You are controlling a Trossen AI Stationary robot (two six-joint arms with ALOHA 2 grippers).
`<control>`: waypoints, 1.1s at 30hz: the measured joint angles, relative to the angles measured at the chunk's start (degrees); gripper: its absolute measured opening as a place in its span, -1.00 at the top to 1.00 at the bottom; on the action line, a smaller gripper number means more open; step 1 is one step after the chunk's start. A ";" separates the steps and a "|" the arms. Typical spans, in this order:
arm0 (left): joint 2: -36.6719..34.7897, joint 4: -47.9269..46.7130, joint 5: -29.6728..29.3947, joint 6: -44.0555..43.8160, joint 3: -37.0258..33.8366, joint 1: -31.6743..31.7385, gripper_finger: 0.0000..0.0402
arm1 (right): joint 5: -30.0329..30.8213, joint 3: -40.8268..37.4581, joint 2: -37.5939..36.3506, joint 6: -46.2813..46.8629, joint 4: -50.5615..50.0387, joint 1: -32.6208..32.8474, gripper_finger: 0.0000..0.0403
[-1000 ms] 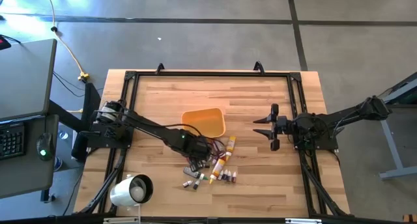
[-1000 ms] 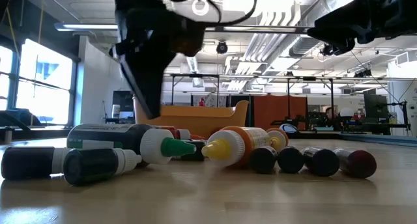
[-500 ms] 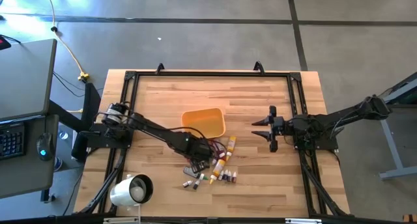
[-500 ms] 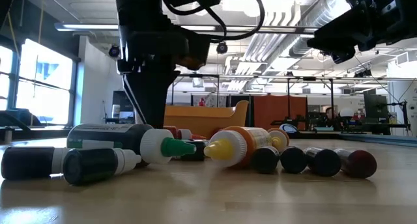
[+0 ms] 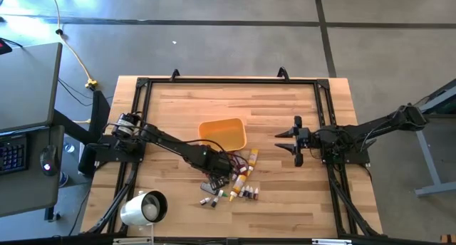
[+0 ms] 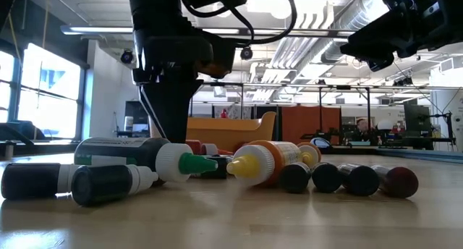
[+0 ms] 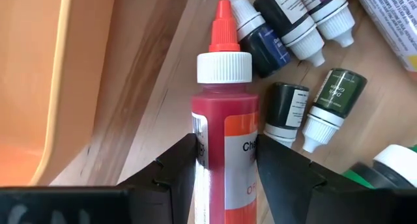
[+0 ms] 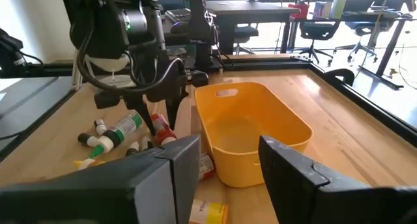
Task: Pick & Place food coloring
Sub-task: Put the large orange food coloring bottle into the yellow bin
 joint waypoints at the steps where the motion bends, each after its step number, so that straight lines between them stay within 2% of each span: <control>1: 0.02 0.00 0.00 0.68 0.00 0.00 0.25 | -0.01 0.00 0.00 0.00 -0.01 0.00 0.25; 7: 0.09 0.69 -0.04 3.69 -0.09 0.01 0.22 | 0.00 0.00 0.00 0.00 0.00 0.00 0.25; 13: 0.79 0.08 0.28 5.50 -0.70 0.02 -0.03 | 0.00 0.00 0.00 -0.02 -0.01 0.00 0.25; 19: 1.42 1.73 -4.50 6.33 -0.42 0.02 -0.11 | 0.00 0.00 0.00 -0.04 0.06 0.00 0.25; 22: 1.33 2.37 -5.64 6.49 -0.35 0.07 -0.06 | 0.00 0.00 0.02 -0.03 -0.04 0.00 0.25; 29: 1.29 2.14 -5.65 6.49 -0.31 0.07 0.22 | -0.01 -0.02 0.02 -0.04 -0.06 0.00 0.25; 33: 1.24 2.14 -5.82 6.47 -0.30 0.04 0.27 | 0.00 -0.02 0.02 -0.04 -0.04 0.00 0.25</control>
